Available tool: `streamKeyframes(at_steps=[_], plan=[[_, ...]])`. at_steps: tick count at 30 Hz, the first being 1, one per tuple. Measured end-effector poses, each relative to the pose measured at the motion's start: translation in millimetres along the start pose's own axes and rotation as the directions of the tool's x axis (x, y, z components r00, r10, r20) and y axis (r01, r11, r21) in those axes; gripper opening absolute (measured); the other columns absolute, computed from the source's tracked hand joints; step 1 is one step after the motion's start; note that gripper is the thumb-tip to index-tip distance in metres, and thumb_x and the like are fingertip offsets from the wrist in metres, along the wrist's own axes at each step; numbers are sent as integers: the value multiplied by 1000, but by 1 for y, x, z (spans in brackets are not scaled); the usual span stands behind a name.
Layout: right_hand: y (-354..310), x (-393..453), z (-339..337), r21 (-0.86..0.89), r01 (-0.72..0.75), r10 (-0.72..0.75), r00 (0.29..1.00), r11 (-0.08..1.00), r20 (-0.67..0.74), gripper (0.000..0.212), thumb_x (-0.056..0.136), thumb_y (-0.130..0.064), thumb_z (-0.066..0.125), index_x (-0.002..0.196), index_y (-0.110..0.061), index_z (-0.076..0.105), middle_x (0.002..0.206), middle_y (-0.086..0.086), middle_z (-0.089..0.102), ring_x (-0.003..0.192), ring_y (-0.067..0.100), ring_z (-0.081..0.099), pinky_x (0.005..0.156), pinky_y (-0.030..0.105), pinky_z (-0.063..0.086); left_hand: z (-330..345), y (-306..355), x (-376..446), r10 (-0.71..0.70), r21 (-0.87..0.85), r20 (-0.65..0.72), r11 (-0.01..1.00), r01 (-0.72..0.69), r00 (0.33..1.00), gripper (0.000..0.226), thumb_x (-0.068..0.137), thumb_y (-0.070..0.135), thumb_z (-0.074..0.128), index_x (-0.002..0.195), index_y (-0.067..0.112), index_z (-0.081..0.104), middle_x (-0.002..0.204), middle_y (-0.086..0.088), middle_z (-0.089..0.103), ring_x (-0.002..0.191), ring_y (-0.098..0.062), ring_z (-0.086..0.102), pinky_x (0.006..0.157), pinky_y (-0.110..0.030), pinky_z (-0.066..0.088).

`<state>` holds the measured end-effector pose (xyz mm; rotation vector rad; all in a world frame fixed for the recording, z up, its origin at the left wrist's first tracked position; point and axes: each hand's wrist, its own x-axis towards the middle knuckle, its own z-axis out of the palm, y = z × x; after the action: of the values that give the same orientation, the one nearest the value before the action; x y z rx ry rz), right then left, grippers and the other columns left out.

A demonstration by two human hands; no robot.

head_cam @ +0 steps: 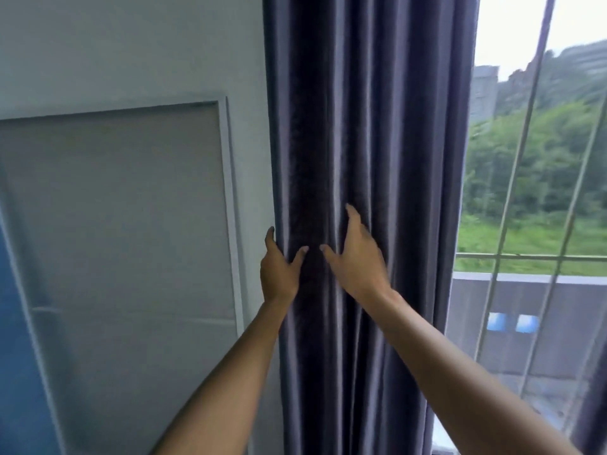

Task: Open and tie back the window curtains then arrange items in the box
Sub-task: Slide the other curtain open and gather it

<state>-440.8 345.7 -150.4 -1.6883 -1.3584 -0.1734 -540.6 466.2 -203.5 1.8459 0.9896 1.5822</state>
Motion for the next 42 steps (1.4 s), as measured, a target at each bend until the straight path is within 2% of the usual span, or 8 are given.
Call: streamKeyframes(at_steps=[6, 15, 19, 22, 28, 33, 36, 42], plan=[[27, -32, 41, -18, -172, 173, 984, 985, 44, 73, 93, -19, 55, 150, -26, 10, 139, 7, 50, 119, 22, 56, 93, 35, 52, 2, -46, -32, 15, -59, 154, 998, -6, 988, 28, 96, 12, 55, 124, 10, 59, 114, -4, 67, 98, -13, 64, 93, -22, 49], [48, -81, 71, -148, -316, 335, 933, 937, 130, 68, 89, -9, 51, 147, -16, 18, 120, 12, 63, 99, 28, 65, 82, 39, 56, -21, -60, -69, 83, -141, 274, 989, -45, 958, 41, 95, 13, 55, 136, 14, 47, 124, 3, 60, 110, -9, 59, 96, -10, 41], [21, -38, 50, 2, -203, 202, 976, 979, -79, 62, 93, -21, 55, 147, -15, 26, 126, 10, 62, 107, 28, 64, 87, 30, 51, -33, -20, -27, 127, -225, 66, 968, -109, 990, 67, 84, 30, 71, 140, 13, 39, 130, 1, 52, 112, -8, 54, 95, -19, 45], [-2, -7, 30, 109, -140, 157, 972, 984, -176, 59, 94, -25, 56, 146, -18, 29, 127, 3, 62, 109, 22, 63, 90, 25, 49, -38, 5, -2, 208, -102, -109, 970, -219, 972, 55, 82, 27, 74, 127, 11, 48, 102, -2, 59, 88, -9, 56, 77, -17, 48], [-10, -2, 23, 133, -169, 189, 970, 977, -153, 53, 96, -17, 51, 145, -17, 31, 123, 5, 63, 106, 22, 63, 83, 19, 45, -41, -1, -5, 291, -70, -104, 952, -299, 951, 39, 94, 18, 58, 131, 7, 55, 102, -10, 71, 88, -11, 66, 81, -10, 47], [9, -19, 40, 22, -182, 184, 977, 983, -105, 41, 94, -10, 51, 135, -14, 43, 122, 8, 63, 110, 27, 61, 92, 30, 49, -34, -8, -18, 310, -83, 81, 949, -303, 947, 44, 94, 20, 59, 134, 5, 49, 121, 3, 59, 102, -1, 57, 92, -18, 47], [26, -34, 61, -118, -171, 165, 984, 978, -62, 37, 93, -4, 47, 129, -13, 48, 117, 10, 65, 106, 31, 62, 91, 36, 51, -24, -27, -31, 255, -54, 182, 967, -249, 950, 19, 97, 6, 49, 112, 2, 61, 98, -6, 67, 83, -13, 63, 84, -32, 55], [66, -80, 105, -182, -239, 260, 961, 954, 96, 44, 94, -3, 36, 134, -19, 45, 106, 1, 66, 90, 21, 65, 82, 32, 56, -16, -56, -51, 2, -20, 395, 1000, 7, 919, 50, 92, -13, 33, 134, 9, 47, 107, -10, 66, 91, -20, 64, 88, -7, 46]])
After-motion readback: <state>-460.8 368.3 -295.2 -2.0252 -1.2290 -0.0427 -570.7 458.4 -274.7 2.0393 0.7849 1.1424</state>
